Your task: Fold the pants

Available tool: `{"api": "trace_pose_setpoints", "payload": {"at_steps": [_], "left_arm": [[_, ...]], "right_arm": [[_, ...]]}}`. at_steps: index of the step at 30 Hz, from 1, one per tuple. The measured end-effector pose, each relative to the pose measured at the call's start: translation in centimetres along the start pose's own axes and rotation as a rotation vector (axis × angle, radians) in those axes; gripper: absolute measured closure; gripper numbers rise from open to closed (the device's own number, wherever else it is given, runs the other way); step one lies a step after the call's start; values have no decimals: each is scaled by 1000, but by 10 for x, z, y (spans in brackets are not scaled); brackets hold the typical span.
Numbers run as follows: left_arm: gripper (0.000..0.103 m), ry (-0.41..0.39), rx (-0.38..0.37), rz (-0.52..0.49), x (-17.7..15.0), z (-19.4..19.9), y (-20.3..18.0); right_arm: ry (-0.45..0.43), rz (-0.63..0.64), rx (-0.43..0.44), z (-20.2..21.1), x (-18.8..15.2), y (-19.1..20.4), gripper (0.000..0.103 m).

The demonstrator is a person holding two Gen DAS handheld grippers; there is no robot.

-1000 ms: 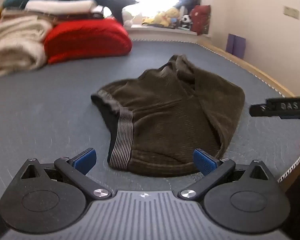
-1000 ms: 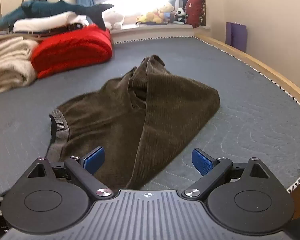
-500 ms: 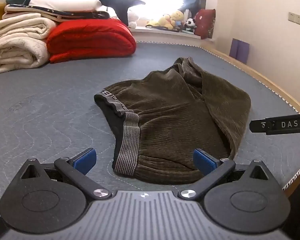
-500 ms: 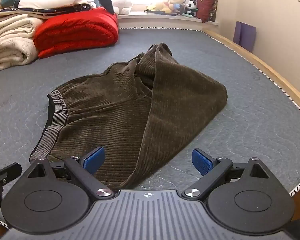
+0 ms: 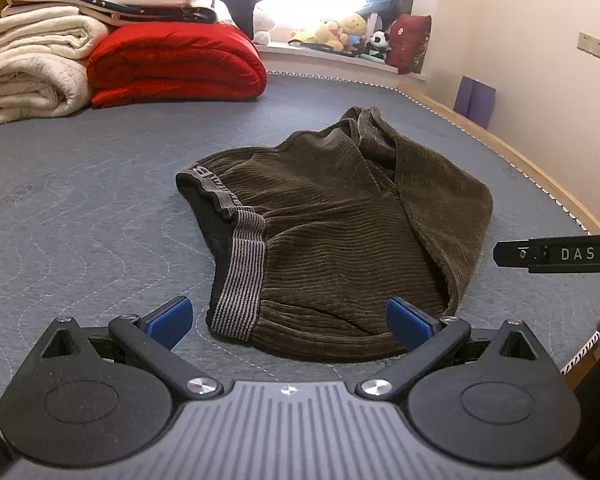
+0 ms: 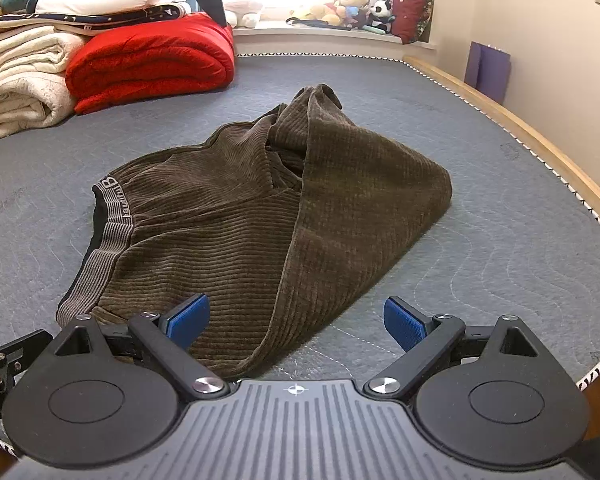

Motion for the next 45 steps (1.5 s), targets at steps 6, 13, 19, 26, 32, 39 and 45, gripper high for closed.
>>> {"api": "trace_pose_setpoints", "payload": {"at_steps": [6,13,19,26,32,39,45], "left_arm": [[0,-3,-10,10,-2,-3,0],[0,18,-22,11,-7,-8,-4],[0,5,-29,5,-6,-8,-3],[0,1,-39,7,-7,-9,-3],[0,-12,-21,1,-7,-8,-3],[0,-37,-25,3,-7,-4,-1],[0,-103,-3,-28,-4,3,-2]], "right_arm": [[2,10,3,0,0,2,9],[-1,25,4,3,2,4,9],[4,27,1,1,2,6,9],[2,36,0,2,2,6,9],[0,29,-7,2,2,5,9],[-24,66,-29,4,4,10,10],[-39,48,-6,6,6,8,10]]}}
Point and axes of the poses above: each gripper's, at about its wrist camera, not at the fingertips, and z roughly against the way its jaws point, y to its left, x to its top, the point moved 10 cm from there along -z, roughly the way its jaws point, and after that the axes turned 6 degrees about x, right-handed, at the moved point
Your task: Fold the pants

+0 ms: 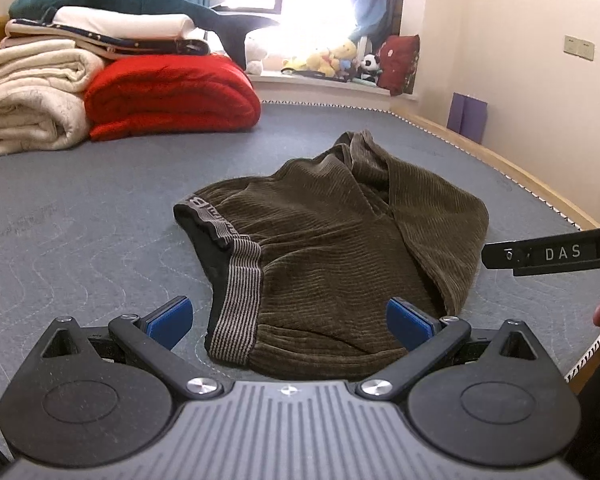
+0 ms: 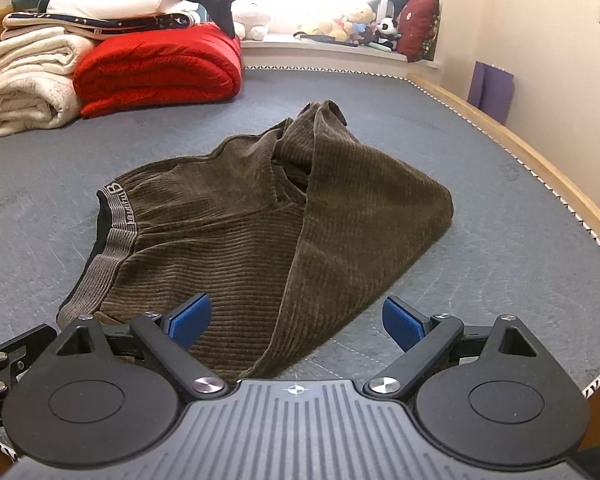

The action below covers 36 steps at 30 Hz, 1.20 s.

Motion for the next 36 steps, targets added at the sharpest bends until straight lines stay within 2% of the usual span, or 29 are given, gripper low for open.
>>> {"api": "trace_pose_setpoints", "payload": {"at_steps": [13,20,26,32,36], "left_arm": [[0,30,-49,4,-1,-1,-1],[0,53,-40,9,-1,-6,0],[0,63,-39,15,-1,-8,0],[0,57,-53,-10,-2,-3,1],[0,64,-45,-23,-6,2,11]], "right_arm": [[0,-5,2,0,1,0,10],[-9,19,28,2,1,8,10],[-23,29,5,2,2,7,10],[-106,19,11,12,13,7,10],[-119,7,44,13,21,14,12]]}}
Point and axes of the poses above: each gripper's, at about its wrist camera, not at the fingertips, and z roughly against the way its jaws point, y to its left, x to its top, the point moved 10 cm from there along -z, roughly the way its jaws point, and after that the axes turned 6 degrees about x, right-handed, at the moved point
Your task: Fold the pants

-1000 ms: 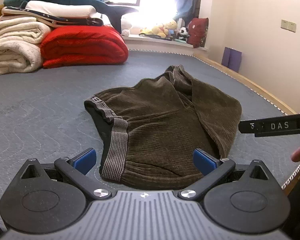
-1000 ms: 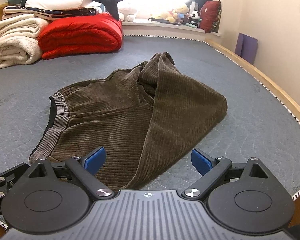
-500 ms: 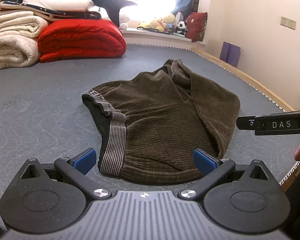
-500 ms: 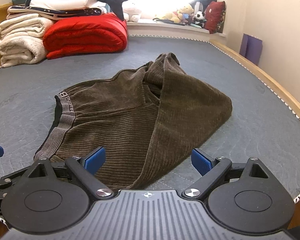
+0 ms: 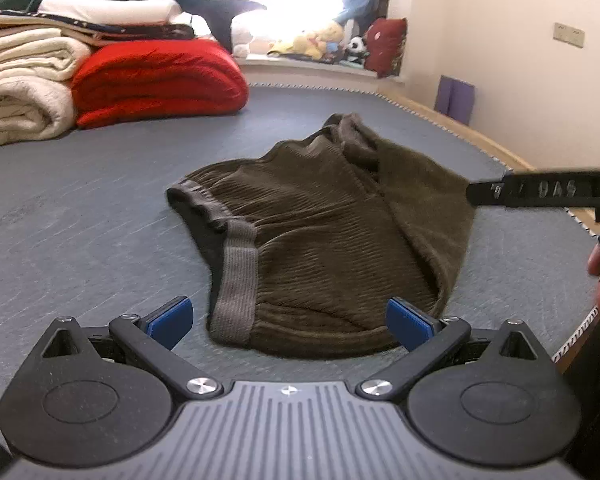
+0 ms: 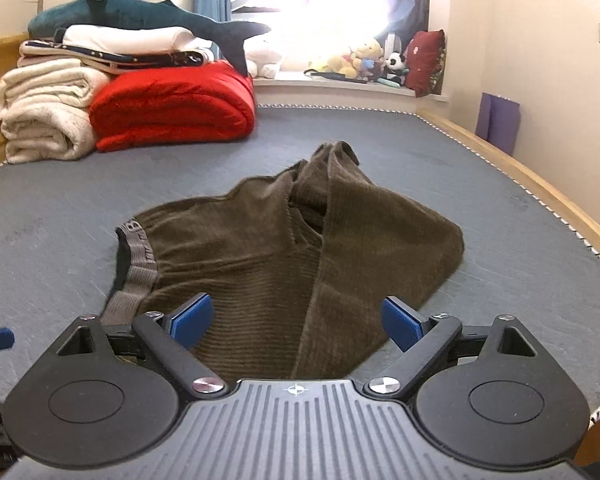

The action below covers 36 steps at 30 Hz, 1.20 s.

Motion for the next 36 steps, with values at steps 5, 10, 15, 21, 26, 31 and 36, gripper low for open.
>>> {"api": "trace_pose_setpoints", "payload": {"at_steps": [5,10,15,21,26,31,36], "left_arm": [[66,16,-25,35,17,5,18],[83,24,-74,33,33,4,30],[82,110,-136,71,28,-30,43],[63,222,-148,253,14,-107,72],[50,278,-180,414,7,-165,87],[44,268,-270,512,19,-201,85],[30,262,-314,504,37,-228,69]], "right_arm": [[1,-42,30,0,10,6,25],[24,-119,55,-2,11,-1,52],[63,-190,105,-8,5,-5,63],[146,-185,116,-17,-13,-11,63],[224,-168,102,-24,-34,-17,63],[252,-169,91,-31,-40,-23,63],[254,-175,126,-37,-35,-18,62]]}}
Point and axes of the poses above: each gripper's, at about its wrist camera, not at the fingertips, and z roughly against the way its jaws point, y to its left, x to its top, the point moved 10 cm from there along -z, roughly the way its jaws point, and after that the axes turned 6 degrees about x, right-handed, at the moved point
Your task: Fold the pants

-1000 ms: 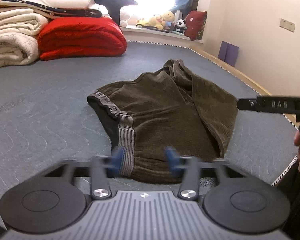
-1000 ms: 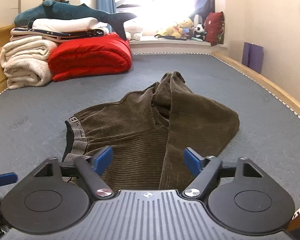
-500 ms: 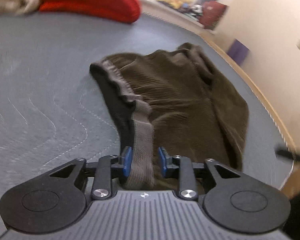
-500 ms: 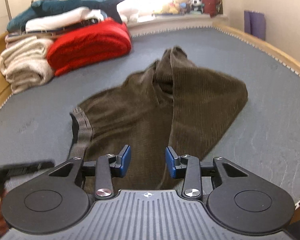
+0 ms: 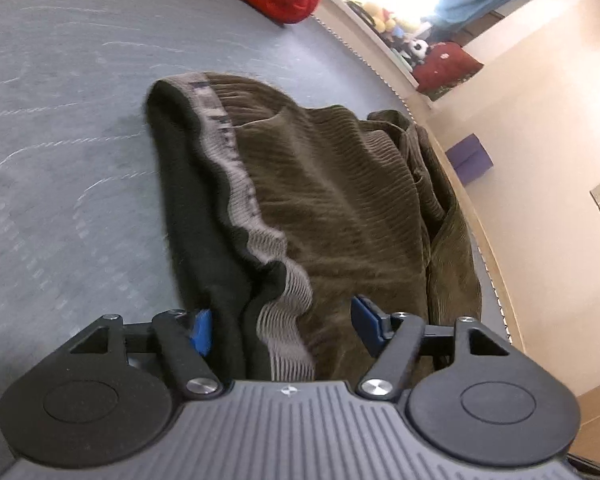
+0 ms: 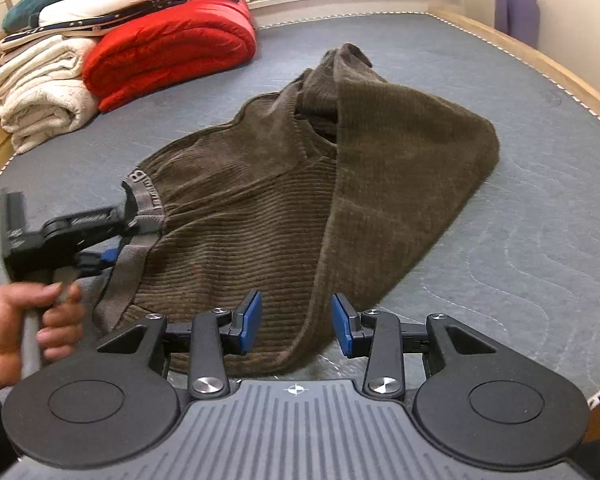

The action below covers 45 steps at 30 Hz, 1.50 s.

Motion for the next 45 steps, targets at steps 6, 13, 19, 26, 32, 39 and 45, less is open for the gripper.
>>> {"api": "trace_pose_setpoints", "payload": {"at_steps": [6,13,19,26,32,39,45], "left_arm": [[62,1,150,-114,8,-18,-11],[81,4,187,-184,4,10,-15],[83,-9,274,-155,18,53,17],[84,-20,360,-100,44,132,103],[83,-7,432,-73,63,187,166],[53,-184,708,-80,54,232,182],[45,-369,609,-93,42,247,115]], "right_arm": [[19,36,11,-12,6,11,62],[24,7,10,-22,10,23,62],[10,39,-1,-19,10,44,62],[-4,86,-1,-16,8,70,62],[-11,146,-3,-17,10,88,62],[-57,187,28,-3,14,99,62],[-52,174,13,-2,14,89,62]]}}
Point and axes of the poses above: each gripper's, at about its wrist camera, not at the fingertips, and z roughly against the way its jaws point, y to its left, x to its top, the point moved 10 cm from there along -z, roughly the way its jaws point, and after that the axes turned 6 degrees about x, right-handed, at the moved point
